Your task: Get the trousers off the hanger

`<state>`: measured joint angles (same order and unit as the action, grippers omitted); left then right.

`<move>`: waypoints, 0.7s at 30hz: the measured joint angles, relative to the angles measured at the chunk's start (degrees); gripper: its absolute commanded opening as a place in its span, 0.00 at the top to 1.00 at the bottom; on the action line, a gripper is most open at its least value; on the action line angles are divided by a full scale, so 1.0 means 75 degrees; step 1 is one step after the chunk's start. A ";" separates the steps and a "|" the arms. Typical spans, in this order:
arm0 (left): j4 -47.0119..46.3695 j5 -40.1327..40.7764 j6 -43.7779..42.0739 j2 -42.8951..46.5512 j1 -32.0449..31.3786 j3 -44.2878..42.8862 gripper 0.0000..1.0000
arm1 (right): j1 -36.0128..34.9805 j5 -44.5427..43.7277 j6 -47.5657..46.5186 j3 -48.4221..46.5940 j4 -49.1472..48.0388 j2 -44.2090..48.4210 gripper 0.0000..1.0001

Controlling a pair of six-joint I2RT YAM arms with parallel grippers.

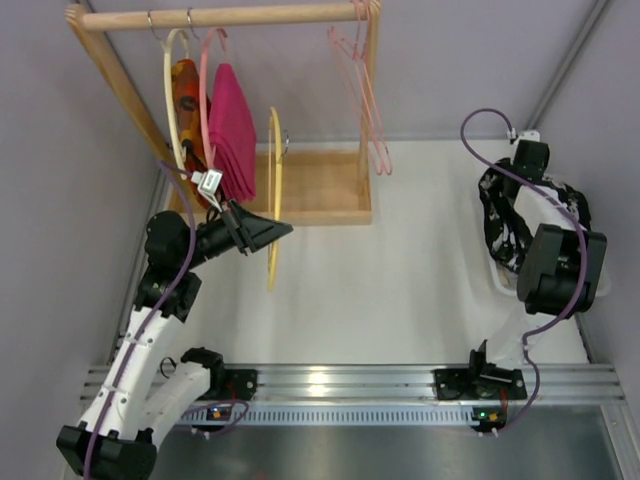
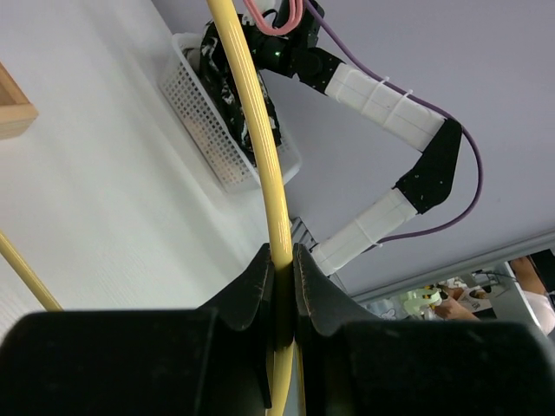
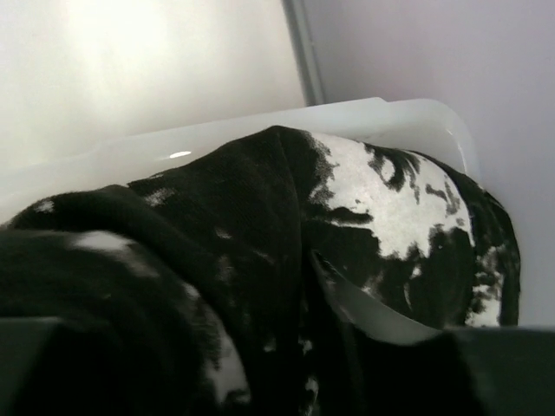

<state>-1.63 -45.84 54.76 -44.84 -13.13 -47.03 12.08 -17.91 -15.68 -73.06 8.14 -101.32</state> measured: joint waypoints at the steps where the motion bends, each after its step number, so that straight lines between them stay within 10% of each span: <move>1: 0.0003 0.0003 -0.0044 -0.0026 0.0000 -0.0079 1.00 | 0.0015 0.0125 0.0064 -0.0079 0.0131 -0.0009 0.54; 14: 0.0082 0.0023 -0.0175 -0.0210 0.0000 -0.0927 1.00 | 0.0411 0.1440 0.0399 -0.0268 0.2066 0.1239 0.01; 21: 0.0099 -0.0026 -0.0093 -0.0577 0.0000 -0.1504 1.00 | 0.0574 0.2372 0.0382 -0.0303 0.2885 0.2774 0.01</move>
<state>-0.89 -46.04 54.06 -49.17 -13.13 -58.30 16.38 -0.12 -12.82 -75.33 29.78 -80.51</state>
